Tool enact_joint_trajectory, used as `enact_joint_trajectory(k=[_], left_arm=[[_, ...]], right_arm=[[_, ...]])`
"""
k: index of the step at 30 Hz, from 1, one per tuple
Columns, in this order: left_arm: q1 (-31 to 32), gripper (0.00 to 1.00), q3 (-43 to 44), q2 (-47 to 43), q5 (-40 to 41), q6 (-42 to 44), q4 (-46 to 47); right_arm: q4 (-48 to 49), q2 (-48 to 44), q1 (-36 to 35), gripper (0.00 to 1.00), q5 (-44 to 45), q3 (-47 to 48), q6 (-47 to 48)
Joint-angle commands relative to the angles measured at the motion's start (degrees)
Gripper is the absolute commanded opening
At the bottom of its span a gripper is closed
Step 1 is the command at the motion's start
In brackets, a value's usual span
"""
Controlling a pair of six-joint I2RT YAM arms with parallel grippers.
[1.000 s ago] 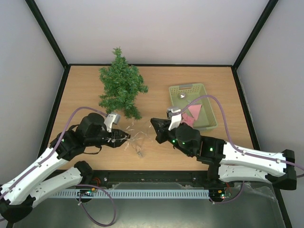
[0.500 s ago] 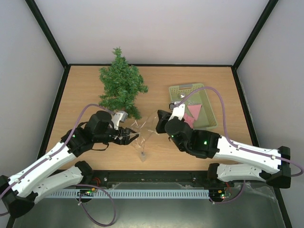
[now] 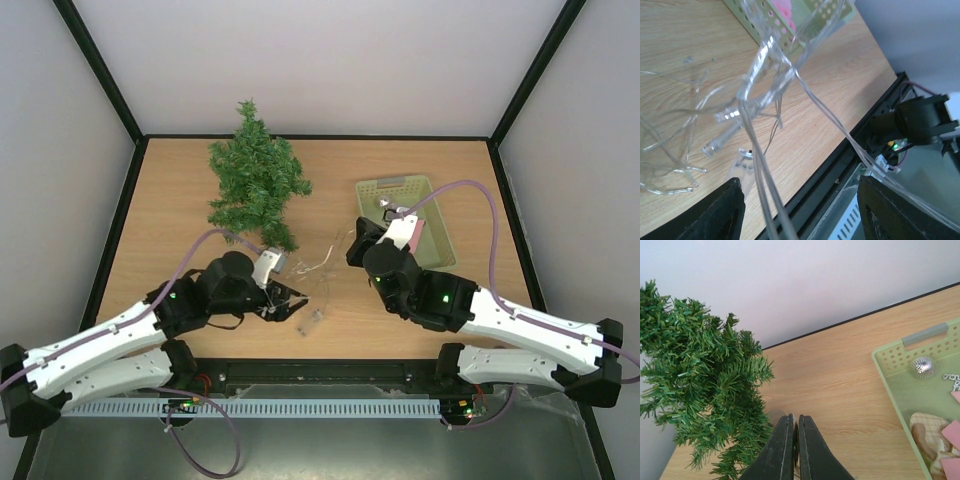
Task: Decorate the small christmas tree
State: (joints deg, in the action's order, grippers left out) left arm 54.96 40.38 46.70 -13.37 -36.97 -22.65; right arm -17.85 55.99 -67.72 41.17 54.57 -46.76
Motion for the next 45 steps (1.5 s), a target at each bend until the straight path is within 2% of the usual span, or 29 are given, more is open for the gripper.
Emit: enact_joint_trajectory(k=[1, 8, 16, 25, 31, 36, 39, 42, 45], left_arm=[[4.36, 0.63, -2.42, 4.47, 5.99, 3.16, 6.02], [12.24, 0.62, -3.66, 10.30, 15.79, 7.84, 14.00], [14.12, 0.56, -9.08, 14.84, 22.43, 9.21, 26.27], [14.56, 0.59, -10.42, 25.13, 20.38, 12.75, 41.31], [18.10, 0.55, -7.76, 31.48, 23.08, 12.86, 42.39], [22.05, 0.54, -7.82, 30.02, 24.38, 10.75, 41.94], [22.38, 0.54, -7.52, 27.08, 26.57, 7.35, 36.31], [22.45, 0.52, -7.62, 24.05, 31.04, 1.84, 26.60], [22.39, 0.52, -7.56, 21.17, 31.96, -1.27, 18.82]], right_arm=[[0.31, -2.02, 0.31, 0.02, 3.23, 0.40, -0.83], [1.29, -2.86, 0.25, 0.02, 3.43, 0.40, -0.80], [2.30, -3.48, 0.31, 0.02, 2.40, -1.41, -1.48], [3.80, -3.72, 0.27, 0.02, 1.68, -2.56, -1.21], [3.87, -3.83, 0.29, 0.02, 2.26, -2.95, -1.14], [3.88, -4.04, 0.38, 0.02, 2.68, -3.01, -0.84], [3.49, -4.17, 0.40, 0.02, 2.87, -2.84, -0.53], [3.35, -4.73, 0.40, 0.02, 3.71, -2.88, -0.14], [3.82, -5.79, 0.40, 0.02, 5.65, -2.89, 0.82]])
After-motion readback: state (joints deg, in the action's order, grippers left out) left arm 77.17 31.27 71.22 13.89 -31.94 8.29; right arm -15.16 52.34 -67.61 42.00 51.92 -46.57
